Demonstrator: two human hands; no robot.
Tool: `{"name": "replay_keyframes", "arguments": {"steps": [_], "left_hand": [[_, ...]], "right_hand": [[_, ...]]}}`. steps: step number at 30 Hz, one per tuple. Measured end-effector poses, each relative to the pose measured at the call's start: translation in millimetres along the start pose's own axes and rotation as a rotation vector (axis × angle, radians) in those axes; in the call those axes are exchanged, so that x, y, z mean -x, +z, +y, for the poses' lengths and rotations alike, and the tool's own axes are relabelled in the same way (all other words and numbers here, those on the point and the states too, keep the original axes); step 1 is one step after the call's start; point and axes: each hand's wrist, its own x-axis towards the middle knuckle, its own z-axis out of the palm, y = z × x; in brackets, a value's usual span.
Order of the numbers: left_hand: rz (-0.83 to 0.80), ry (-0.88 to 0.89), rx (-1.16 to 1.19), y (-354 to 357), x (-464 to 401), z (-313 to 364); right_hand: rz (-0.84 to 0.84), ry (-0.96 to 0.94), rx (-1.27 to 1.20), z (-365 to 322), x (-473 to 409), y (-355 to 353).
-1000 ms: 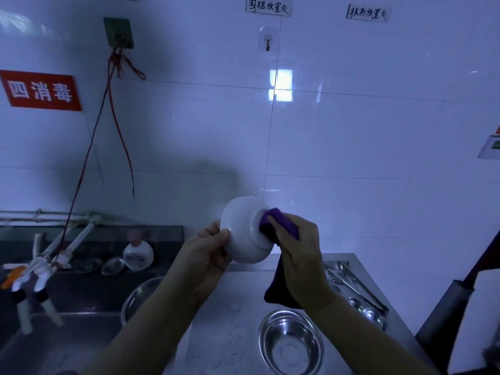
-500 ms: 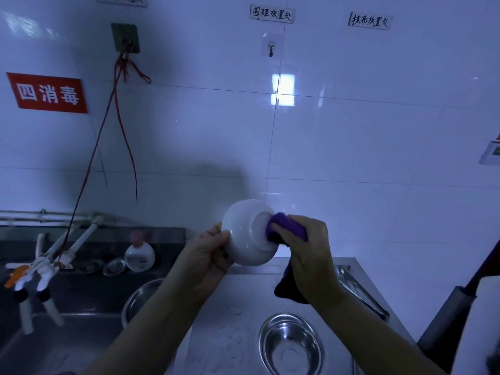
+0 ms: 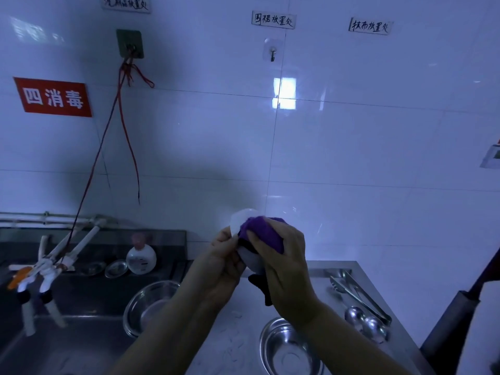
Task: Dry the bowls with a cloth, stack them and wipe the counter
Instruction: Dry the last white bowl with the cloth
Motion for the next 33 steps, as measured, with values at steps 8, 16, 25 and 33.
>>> {"name": "replay_keyframes", "arguments": {"steps": [8,16,25,33], "left_hand": [[0.046,-0.033,0.211,9,3,-5],[0.079,-0.095,0.396,12,3,-9],[0.072,-0.095,0.505,15,2,-10],[-0.050,0.013,0.258,-8,2,-23]], "right_hand": [[0.140,0.052,0.054,5,-2,-9],[0.110,-0.086,0.185,-11,17,1],[0.355,0.292,-0.261,-14,23,2],[0.340,0.698,-0.739,5,-12,-18]]}}
